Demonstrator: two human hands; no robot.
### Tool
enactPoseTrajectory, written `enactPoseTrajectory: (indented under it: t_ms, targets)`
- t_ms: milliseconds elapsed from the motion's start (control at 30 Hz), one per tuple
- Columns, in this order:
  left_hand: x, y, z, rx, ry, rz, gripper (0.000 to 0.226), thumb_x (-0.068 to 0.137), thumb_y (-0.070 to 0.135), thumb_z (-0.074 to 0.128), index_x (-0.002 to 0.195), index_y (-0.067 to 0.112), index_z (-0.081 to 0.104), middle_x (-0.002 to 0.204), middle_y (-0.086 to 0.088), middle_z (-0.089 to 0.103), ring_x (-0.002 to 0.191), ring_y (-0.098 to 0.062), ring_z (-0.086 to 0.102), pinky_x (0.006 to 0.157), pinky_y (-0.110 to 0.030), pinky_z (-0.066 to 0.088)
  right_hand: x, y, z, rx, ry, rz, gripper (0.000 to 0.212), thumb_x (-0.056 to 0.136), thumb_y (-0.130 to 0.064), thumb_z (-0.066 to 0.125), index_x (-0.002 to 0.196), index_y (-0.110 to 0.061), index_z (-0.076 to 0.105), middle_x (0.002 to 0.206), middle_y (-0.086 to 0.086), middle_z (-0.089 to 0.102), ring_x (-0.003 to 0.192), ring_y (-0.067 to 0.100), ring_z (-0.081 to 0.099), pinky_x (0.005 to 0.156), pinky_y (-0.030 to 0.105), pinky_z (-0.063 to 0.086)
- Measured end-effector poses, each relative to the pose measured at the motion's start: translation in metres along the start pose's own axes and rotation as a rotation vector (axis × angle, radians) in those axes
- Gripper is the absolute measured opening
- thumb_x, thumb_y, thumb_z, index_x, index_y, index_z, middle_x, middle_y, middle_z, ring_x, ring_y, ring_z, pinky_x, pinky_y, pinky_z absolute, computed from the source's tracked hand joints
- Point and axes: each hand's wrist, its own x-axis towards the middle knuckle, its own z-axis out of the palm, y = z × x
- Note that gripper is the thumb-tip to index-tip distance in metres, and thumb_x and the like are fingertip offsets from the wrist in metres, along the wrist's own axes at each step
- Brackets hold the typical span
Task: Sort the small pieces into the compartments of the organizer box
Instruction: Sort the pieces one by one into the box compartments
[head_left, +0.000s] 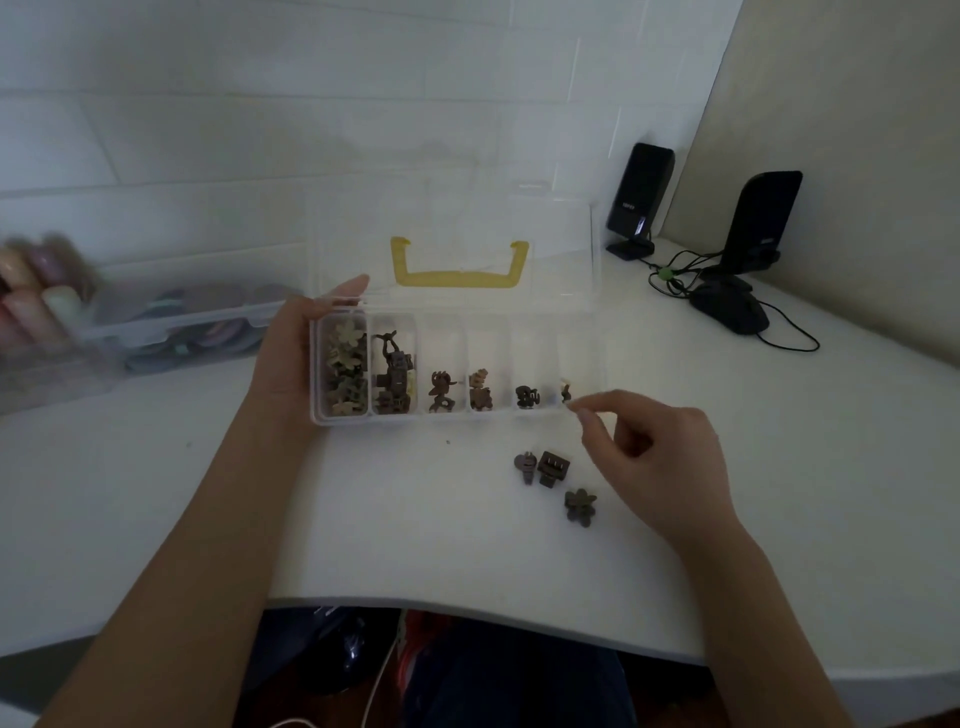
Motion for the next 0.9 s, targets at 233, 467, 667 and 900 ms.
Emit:
enactPoseTrajectory:
  t_ms: [233, 467, 667, 900]
  targets:
    - [-0.0054, 0.0009, -0.001, 0.004, -0.03, 0.003, 0.029, 0.077, 0.027, 0.052, 0.088, 0.025, 0.079, 0.081, 0.0, 0.074, 0.071, -0.019, 0.071, 0.062, -0.03, 0.055, -0.0036, -0.0037, -0.0014, -0.016, -0.059, -0.013, 0.01, 0.078, -0.038, 0.065, 0.089, -0.039, 0.065, 0.045, -0.009, 0.044, 0.048, 0.009, 0.047, 0.048, 0.019, 0.032]
    - [-0.0057, -0.001, -0.0034, -0.007, -0.083, 0.025, 0.035, 0.058, 0.03, 0.07, 0.091, 0.025, 0.079, 0.083, 0.0, 0.074, 0.074, -0.019, 0.07, 0.06, -0.031, 0.056, -0.0075, 0.0011, 0.0014, 0.024, -0.401, 0.066, 0.029, 0.074, -0.052, 0.059, 0.103, -0.05, 0.059, 0.063, -0.008, 0.056, 0.056, 0.004, 0.052, 0.056, 0.019, 0.039]
    - [-0.0054, -0.0015, -0.0023, 0.0, 0.008, 0.002, 0.038, 0.085, 0.024, 0.041, 0.09, 0.025, 0.079, 0.082, 0.0, 0.074, 0.071, -0.019, 0.071, 0.061, -0.032, 0.056, -0.0071, 0.0034, 0.0044, 0.165, -0.403, 0.116, 0.009, 0.077, -0.042, 0.064, 0.084, -0.037, 0.067, 0.067, -0.007, 0.065, 0.055, 0.012, 0.059, 0.064, 0.039, 0.054]
    - [-0.0071, -0.0004, -0.0014, 0.001, -0.037, 0.009, 0.029, 0.071, 0.026, 0.056, 0.089, 0.025, 0.079, 0.082, 0.0, 0.074, 0.072, -0.019, 0.071, 0.062, -0.031, 0.057, -0.0039, -0.0053, 0.0044, 0.39, -0.305, 0.079, 0.022, 0.074, -0.008, 0.075, 0.086, -0.024, 0.066, 0.09, -0.016, 0.065, 0.071, 0.01, 0.063, 0.055, 0.022, 0.05]
